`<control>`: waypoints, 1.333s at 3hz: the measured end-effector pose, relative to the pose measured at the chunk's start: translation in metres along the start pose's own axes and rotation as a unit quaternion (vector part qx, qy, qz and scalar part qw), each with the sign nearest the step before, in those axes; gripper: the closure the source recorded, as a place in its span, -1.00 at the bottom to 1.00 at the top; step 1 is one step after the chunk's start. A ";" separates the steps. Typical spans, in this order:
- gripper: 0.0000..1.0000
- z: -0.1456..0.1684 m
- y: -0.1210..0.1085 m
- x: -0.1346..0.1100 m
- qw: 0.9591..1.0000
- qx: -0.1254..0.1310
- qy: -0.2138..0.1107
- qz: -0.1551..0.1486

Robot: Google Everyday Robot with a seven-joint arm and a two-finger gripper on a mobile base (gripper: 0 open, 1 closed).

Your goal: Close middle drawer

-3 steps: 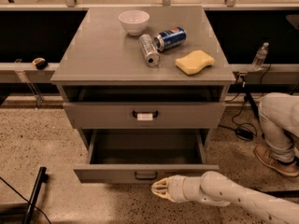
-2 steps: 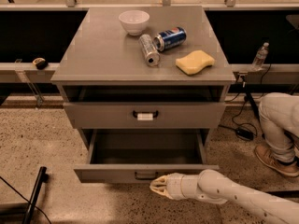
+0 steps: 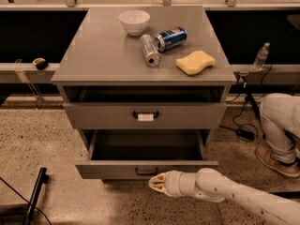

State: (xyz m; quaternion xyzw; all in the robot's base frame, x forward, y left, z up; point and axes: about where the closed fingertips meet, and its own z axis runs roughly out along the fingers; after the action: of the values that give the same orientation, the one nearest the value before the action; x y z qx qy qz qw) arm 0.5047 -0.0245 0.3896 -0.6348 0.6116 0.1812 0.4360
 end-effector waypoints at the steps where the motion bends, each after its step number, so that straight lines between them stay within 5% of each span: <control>1: 1.00 0.005 -0.025 -0.006 1.000 0.012 -0.010 -0.003; 4: 1.00 0.010 -0.110 -0.019 0.999 0.040 -0.018 -0.004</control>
Offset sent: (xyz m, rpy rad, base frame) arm 0.0924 0.0038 0.0475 0.0641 -0.0887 -0.0424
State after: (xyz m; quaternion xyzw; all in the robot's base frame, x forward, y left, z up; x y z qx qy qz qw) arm 0.6073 -0.0188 0.4350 -0.6158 0.6080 0.1669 0.4725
